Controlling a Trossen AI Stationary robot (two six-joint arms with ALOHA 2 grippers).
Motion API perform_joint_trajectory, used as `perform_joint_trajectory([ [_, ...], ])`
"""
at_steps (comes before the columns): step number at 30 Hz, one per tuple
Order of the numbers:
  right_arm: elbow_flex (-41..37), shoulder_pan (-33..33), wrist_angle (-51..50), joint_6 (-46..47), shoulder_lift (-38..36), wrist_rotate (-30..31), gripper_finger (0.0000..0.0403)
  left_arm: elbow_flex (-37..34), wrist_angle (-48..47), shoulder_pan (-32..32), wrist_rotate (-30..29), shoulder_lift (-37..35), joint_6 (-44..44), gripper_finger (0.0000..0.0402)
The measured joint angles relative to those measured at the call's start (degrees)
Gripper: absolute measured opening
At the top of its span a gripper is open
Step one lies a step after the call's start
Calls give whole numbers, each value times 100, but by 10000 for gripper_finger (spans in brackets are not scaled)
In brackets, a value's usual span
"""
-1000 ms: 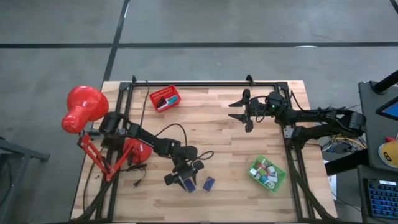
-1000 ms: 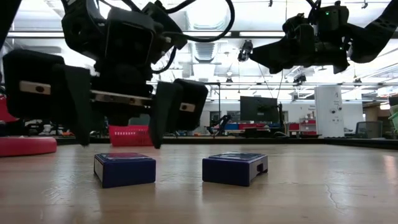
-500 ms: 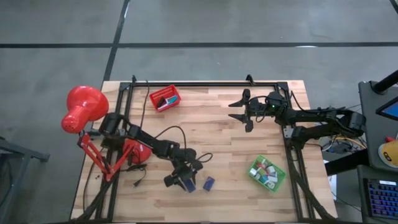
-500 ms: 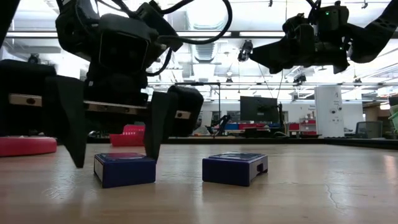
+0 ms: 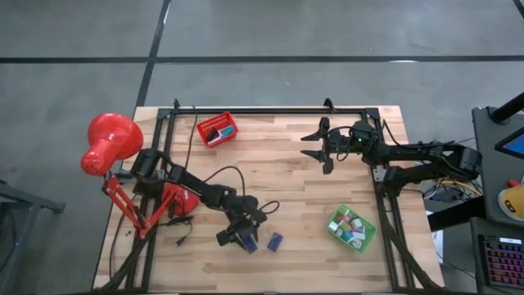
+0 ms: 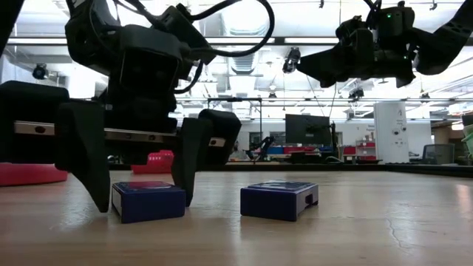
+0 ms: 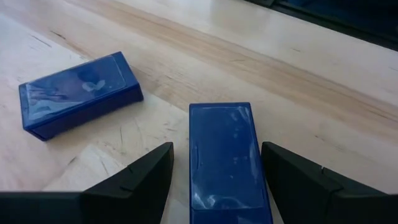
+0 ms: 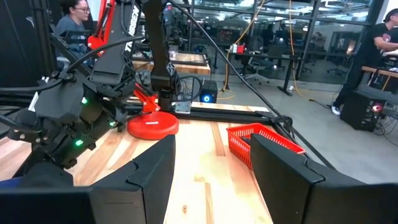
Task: Pick & Place Office items
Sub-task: Put the left dark blue digital clock into the red bin
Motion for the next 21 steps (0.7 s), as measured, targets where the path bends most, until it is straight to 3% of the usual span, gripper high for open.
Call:
perform_joint_trajectory([
  [8, 0, 0, 1, 0, -1, 1, 203, -3, 0, 0, 0, -2, 0, 238],
  [21, 0, 0, 1, 0, -1, 0, 203, -4, 4, 0, 0, -2, 0, 158],
])
